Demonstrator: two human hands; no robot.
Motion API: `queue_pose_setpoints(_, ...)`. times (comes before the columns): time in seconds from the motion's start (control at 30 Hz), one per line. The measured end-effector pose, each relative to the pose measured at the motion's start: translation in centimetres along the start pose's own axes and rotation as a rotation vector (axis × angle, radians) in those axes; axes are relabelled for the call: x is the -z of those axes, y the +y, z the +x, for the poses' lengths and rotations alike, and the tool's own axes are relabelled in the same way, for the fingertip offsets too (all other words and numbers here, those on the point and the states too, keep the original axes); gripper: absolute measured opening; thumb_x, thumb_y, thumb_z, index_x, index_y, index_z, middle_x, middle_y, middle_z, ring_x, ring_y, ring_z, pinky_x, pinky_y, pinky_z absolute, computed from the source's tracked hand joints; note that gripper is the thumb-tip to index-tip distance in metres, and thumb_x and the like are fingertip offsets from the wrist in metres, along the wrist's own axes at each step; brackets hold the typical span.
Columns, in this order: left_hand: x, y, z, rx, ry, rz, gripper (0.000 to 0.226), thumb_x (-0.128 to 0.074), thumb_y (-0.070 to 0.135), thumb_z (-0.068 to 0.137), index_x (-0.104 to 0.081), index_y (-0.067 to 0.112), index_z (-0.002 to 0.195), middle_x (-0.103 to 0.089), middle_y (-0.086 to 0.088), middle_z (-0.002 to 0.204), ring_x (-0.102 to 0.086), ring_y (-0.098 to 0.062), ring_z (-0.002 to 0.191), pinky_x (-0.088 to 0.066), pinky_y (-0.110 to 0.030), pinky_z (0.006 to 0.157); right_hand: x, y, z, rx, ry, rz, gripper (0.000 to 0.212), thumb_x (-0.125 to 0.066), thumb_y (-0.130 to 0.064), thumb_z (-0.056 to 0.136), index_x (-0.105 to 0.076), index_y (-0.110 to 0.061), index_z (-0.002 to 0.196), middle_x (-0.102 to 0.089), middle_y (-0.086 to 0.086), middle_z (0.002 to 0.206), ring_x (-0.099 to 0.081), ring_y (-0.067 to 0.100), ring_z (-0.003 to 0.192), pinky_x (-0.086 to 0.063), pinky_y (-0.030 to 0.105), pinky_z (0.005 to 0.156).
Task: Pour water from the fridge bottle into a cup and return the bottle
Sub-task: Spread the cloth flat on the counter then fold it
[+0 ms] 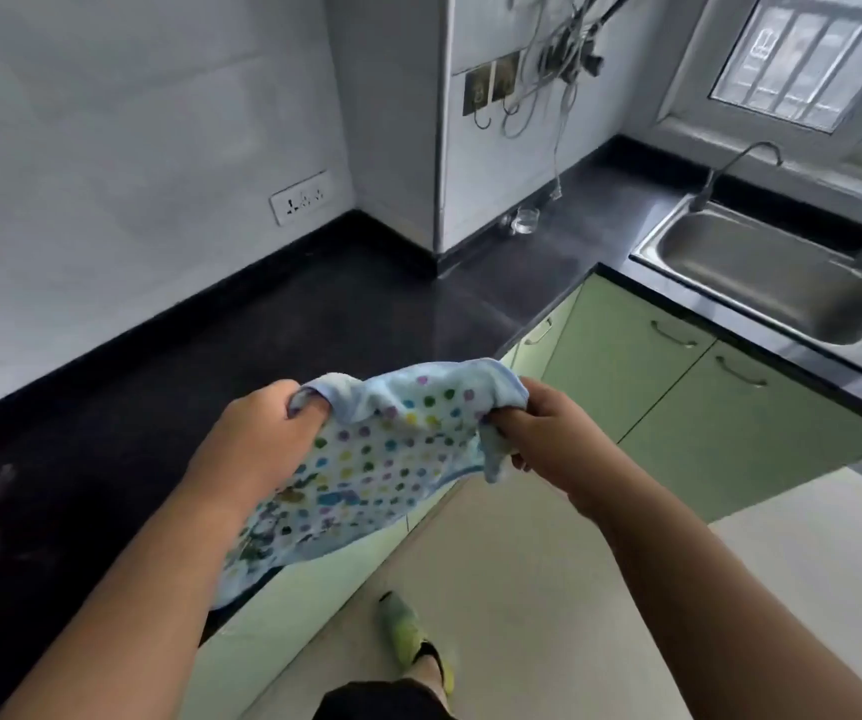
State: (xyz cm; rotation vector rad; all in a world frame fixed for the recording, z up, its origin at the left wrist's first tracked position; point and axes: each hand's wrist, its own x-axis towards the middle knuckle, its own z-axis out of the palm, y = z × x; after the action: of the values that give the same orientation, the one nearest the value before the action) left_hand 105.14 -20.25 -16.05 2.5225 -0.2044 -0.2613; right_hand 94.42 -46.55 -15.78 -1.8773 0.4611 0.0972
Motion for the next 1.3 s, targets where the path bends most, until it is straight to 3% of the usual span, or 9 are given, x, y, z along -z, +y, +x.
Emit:
queue_pose_setpoints(0.2,1.0,-4.1,7.2,0.175,-0.321,-0.066,0.024,-0.081,0.049,0.081,-0.068,0.031,0.090,-0.075,0.007,0.086,-0.073,-0.014,0.079,-0.060,-0.042,0.077,-0.9,-1.8,8.1,-0.003,-0.151,-0.175,0.017,-0.053,-0.019,0.091,-0.068,-0.025,0.086,-0.067,-0.004,0.072,-0.056,0.010,0.063,-0.052,0.034,0.061)
queue_pose_setpoints(0.4,-0.8,-7.1,13.1,0.240,-0.170,0.016,0.009,-0.065,0.035,0.096,-0.067,0.033,0.087,-0.072,0.007,0.090,-0.069,-0.014,0.081,-0.056,-0.038,0.072,-2.6,-2.0,16.5,0.011,-0.225,-0.343,0.012,-0.053,-0.024,0.085,-0.064,-0.028,0.082,-0.072,0.003,0.083,-0.062,0.017,0.068,-0.058,0.044,0.069)
queue_pose_setpoints(0.47,-1.2,-7.0,14.3,0.327,-0.105,0.101,0.017,-0.056,0.037,0.098,-0.063,0.029,0.085,-0.070,0.003,0.089,-0.066,-0.017,0.081,-0.055,-0.042,0.077,-3.1,-2.1,18.7,0.000,-0.238,-0.355,0.014,-0.054,-0.023,0.087,-0.068,-0.026,0.087,-0.074,0.006,0.087,-0.069,0.024,0.074,-0.061,0.046,0.075)
queue_pose_setpoints(0.57,-2.0,-6.8,15.9,0.467,-0.022,0.183,0.032,-0.044,0.049,0.101,-0.062,0.027,0.084,-0.067,0.003,0.088,-0.061,-0.019,0.082,-0.053,-0.043,0.088,-3.8,-2.3,22.2,-0.007,-0.268,-0.370,0.015,-0.055,-0.025,0.088,-0.069,-0.022,0.086,-0.072,0.006,0.080,-0.063,0.020,0.066,-0.057,0.039,0.064)
queue_pose_setpoints(0.7,-3.8,-6.4,16.2,0.648,0.130,-0.458,0.022,-0.052,0.037,0.100,-0.067,0.021,0.100,-0.071,-0.004,0.106,-0.071,-0.021,0.093,-0.062,-0.049,0.088,-4.6,-2.7,27.1,0.097,-0.297,-0.335,0.029,-0.055,-0.035,0.074,-0.061,-0.008,0.069,-0.062,0.014,0.081,-0.051,0.016,0.057,-0.041,0.036,0.054)
queue_pose_setpoints(0.8,-5.1,-4.4,15.6,0.688,0.326,-0.615,0.018,-0.050,0.035,0.099,-0.064,0.024,0.098,-0.070,-0.004,0.104,-0.070,-0.026,0.097,-0.061,-0.052,0.088,-4.9,-3.3,28.9,0.116,-0.402,-0.337,0.021,-0.055,-0.029,0.077,-0.061,-0.008,0.074,-0.062,0.004,0.075,-0.050,0.015,0.058,-0.041,0.033,0.058)
queue_pose_setpoints(1.0,-4.5,-0.2,14.0,0.688,0.699,-0.074,0.018,-0.064,0.042,0.086,-0.056,0.026,0.082,-0.061,0.007,0.077,-0.061,-0.020,0.071,-0.049,-0.036,0.058,-4.3,-5.9,29.5,0.132,-0.723,-0.118,0.017,-0.054,-0.012,0.096,-0.068,-0.021,0.095,-0.074,0.005,0.080,-0.065,0.021,0.062,-0.052,0.034,0.058)
queue_pose_setpoints(1.17,-2.0,-1.2,17.0,0.521,0.764,0.352,0.034,-0.072,0.050,0.075,-0.062,0.027,0.099,-0.055,0.009,0.091,-0.050,-0.022,0.087,-0.040,-0.040,0.077,-4.5,-6.5,31.7,-0.023,-0.694,0.190,0.024,-0.052,-0.018,0.102,-0.074,-0.024,0.102,-0.072,0.012,0.084,-0.067,0.022,0.070,-0.053,0.037,0.060)
queue_pose_setpoints(1.3,-4.1,-5.2,21.4,0.527,0.635,0.315,0.080,-0.078,0.060,0.072,-0.049,0.033,0.142,-0.052,0.000,0.139,-0.046,-0.031,0.131,-0.036,-0.051,0.105,-6.7,-2.3,36.6,-0.022,-0.518,-0.166,0.031,-0.055,-0.032,0.100,-0.061,-0.042,0.129,-0.071,-0.001,0.116,-0.069,0.014,0.097,-0.056,0.032,0.073)
